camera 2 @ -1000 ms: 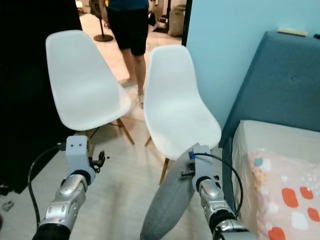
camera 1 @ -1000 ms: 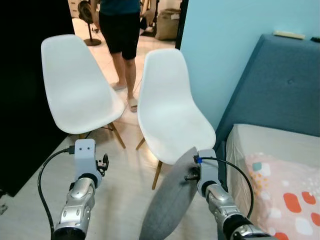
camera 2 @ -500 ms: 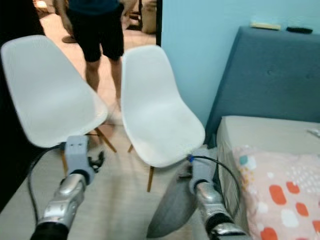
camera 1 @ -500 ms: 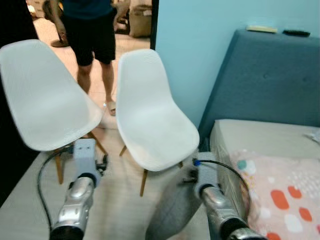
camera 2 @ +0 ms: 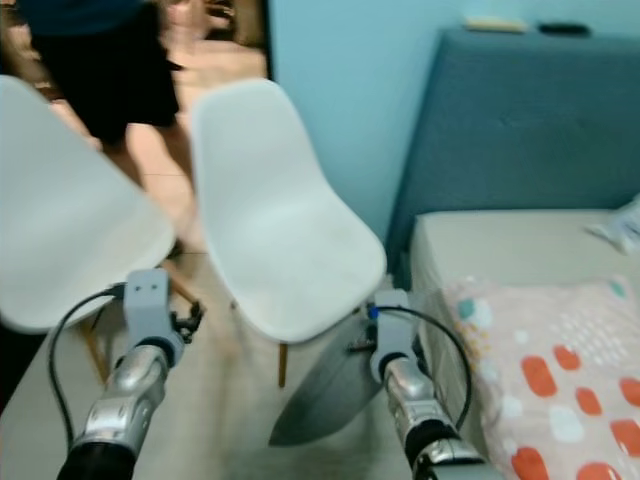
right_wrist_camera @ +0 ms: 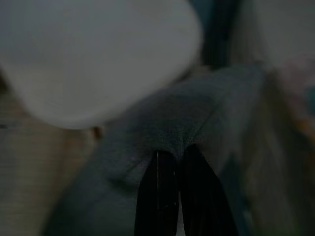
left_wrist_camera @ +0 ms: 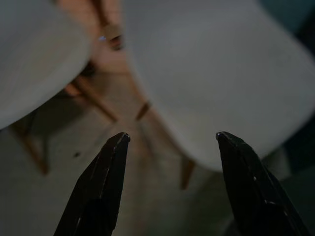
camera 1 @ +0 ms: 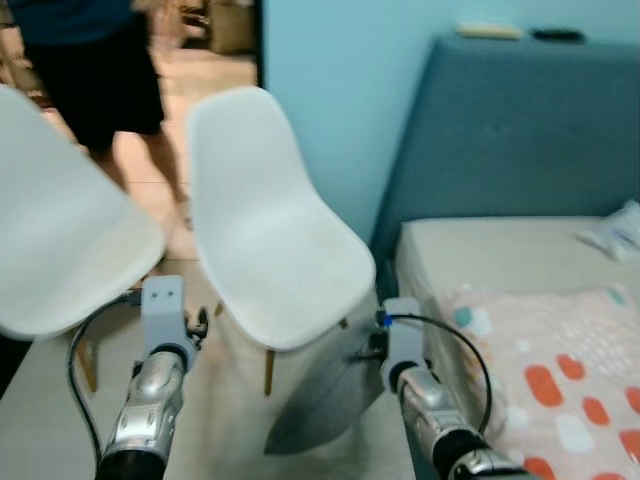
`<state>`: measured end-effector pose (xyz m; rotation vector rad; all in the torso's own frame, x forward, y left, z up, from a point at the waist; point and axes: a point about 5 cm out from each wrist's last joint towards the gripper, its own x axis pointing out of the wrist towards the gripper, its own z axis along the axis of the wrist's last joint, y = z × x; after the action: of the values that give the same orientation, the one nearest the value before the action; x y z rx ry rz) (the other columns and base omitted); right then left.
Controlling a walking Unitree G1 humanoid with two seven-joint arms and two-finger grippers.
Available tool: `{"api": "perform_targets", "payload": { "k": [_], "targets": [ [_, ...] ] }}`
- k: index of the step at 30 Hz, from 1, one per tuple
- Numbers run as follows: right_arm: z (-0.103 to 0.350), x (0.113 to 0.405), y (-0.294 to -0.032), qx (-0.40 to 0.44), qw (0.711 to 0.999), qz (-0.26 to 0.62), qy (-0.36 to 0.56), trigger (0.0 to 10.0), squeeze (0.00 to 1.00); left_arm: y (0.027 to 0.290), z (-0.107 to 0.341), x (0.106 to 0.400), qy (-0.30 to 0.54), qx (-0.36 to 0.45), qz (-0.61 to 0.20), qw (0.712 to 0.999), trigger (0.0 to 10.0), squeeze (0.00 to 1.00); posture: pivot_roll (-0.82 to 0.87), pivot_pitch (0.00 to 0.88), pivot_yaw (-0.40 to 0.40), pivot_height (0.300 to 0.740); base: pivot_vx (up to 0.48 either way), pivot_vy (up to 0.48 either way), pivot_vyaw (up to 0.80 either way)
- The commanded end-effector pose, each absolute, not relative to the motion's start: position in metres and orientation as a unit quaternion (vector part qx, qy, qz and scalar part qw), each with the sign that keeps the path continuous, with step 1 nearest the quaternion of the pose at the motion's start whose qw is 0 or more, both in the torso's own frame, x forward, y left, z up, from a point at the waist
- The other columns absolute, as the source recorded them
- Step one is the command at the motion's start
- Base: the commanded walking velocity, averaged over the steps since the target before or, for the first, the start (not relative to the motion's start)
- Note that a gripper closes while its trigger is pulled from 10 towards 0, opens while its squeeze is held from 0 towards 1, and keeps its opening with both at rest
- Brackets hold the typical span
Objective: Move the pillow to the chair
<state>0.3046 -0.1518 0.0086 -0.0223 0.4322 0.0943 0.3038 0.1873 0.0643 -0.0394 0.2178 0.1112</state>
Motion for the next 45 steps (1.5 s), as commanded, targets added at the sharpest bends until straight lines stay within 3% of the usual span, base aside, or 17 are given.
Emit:
{"api": "perform_targets", "payload": {
  "k": [1, 38, 45],
  "targets": [
    [0.0197, 0.3126, -0.1493, -0.01, 0.982, 0.05, 0.184, 10.0, 0.0, 0.1891, 0.059, 0.3001, 0.114, -0.021, 0.054, 0.992, 10.0, 0.0, 0.04, 0.028, -0.048, 0.74, 0.0, 0.0, 0.0],
    [0.0208, 0.3145, -0.1523, -0.016, 0.981, 0.051, 0.189, 10.0, 0.0, 0.1897, 0.0543, 0.2987, 0.124, -0.008, 0.06, 0.99, 10.0, 0.0, 0.04, 0.036, -0.058, 0.74, 0.0, 0.0, 0.0],
    [0.0217, 0.3153, -0.153, -0.013, 0.981, 0.05, 0.188, 10.0, 0.0, 0.1886, 0.0534, 0.2983, 0.127, -0.007, 0.059, 0.99, 10.0, 0.0, 0.04, 0.04, -0.056, 0.74, 0.0, 0.0, -0.79]
  ]
}}
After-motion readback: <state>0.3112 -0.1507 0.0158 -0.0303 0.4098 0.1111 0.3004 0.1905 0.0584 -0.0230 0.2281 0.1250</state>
